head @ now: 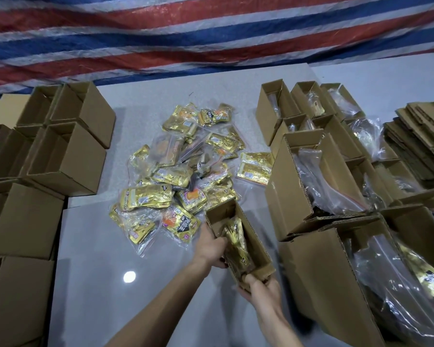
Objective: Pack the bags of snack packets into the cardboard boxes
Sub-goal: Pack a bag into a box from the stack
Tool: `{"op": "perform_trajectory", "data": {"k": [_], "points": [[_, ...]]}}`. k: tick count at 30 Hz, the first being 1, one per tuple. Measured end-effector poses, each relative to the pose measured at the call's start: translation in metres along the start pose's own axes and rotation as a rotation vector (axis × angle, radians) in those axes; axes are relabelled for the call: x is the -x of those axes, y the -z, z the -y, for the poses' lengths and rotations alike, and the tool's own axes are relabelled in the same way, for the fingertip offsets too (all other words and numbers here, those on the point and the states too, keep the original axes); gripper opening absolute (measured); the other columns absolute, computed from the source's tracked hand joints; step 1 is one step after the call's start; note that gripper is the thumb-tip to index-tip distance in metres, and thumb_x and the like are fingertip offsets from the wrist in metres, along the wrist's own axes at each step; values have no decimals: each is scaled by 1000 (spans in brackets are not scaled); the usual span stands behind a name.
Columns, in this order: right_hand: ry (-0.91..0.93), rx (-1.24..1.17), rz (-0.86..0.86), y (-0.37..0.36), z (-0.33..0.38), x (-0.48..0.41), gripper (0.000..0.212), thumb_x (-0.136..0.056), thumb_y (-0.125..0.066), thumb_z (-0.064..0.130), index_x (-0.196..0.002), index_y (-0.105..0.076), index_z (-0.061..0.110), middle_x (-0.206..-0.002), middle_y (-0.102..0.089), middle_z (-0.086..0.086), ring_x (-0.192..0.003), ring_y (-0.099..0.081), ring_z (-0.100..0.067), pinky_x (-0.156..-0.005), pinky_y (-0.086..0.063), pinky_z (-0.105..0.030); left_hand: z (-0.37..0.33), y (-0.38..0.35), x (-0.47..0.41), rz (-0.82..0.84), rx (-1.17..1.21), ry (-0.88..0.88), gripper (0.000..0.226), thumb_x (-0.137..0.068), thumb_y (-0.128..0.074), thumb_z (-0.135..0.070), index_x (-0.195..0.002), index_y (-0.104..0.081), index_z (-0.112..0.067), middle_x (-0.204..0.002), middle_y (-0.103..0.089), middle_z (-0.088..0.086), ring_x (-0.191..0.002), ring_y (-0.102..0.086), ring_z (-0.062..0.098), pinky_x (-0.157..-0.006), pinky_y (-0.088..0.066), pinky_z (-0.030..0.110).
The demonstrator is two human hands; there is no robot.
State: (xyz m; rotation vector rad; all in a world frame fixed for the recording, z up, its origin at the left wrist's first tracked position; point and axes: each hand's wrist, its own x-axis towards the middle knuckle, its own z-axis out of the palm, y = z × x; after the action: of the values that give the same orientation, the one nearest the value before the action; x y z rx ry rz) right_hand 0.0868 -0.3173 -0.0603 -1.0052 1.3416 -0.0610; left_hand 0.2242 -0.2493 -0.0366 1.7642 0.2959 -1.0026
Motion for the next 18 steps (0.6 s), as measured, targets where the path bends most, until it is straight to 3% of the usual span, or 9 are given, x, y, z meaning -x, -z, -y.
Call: {"op": "perform_trajectory", "data": {"k": [8, 11, 14, 17, 18], "points": [[-47, -84, 24, -5, 19, -8, 14, -92, -61, -3, -98, -60, 10, -93, -73, -25, -88, -68, -42, -77, -56, -42, -26, -8, -27, 102, -75, -38, 40, -93, -55, -13, -125, -46, -34, -103, -69, 11, -74, -74, 28, -56, -61, 49], [-56, -115, -11, -4, 23, -12, 17, -92, -57, -7, -88, -62, 9, -80, -71, -18, -83, -68, -40, -70, -56, -38, -32, -14, -30, 128, -99, -48, 41, -94, -57, -13, -129, -47, -32, -105, -69, 12, -78, -74, 29, -56, -61, 44], [-94, -172, -54, -5, 24, -20, 13, -91, -55, -10, -92, -63, 1, -80, -70, -20, -75, -67, -38, -70, -56, -40, -36, -22, -33, 199, -95, -39, 44, -94, -59, -11, -126, -46, -38, -104, -69, 9, -78, -73, 26, -56, -61, 40], [-129, -200, -107, 0, 22, -29, 11, -89, -54, -10, -95, -62, -6, -85, -69, -29, -78, -67, -40, -77, -56, -44, -40, -20, -39, 158, -83, -35, 13, -96, -60, -40, -105, -51, -36, -92, -65, -2, -71, -73, 24, -57, -61, 37], [-140, -209, -115, 2, 23, -30, 12, -87, -53, -11, -96, -61, -8, -84, -69, -30, -79, -67, -41, -78, -57, -44, -42, -16, -46, 89, -106, -73, 19, -96, -55, -51, -95, -54, -32, -91, -64, -2, -74, -72, 26, -65, -62, 42]]}}
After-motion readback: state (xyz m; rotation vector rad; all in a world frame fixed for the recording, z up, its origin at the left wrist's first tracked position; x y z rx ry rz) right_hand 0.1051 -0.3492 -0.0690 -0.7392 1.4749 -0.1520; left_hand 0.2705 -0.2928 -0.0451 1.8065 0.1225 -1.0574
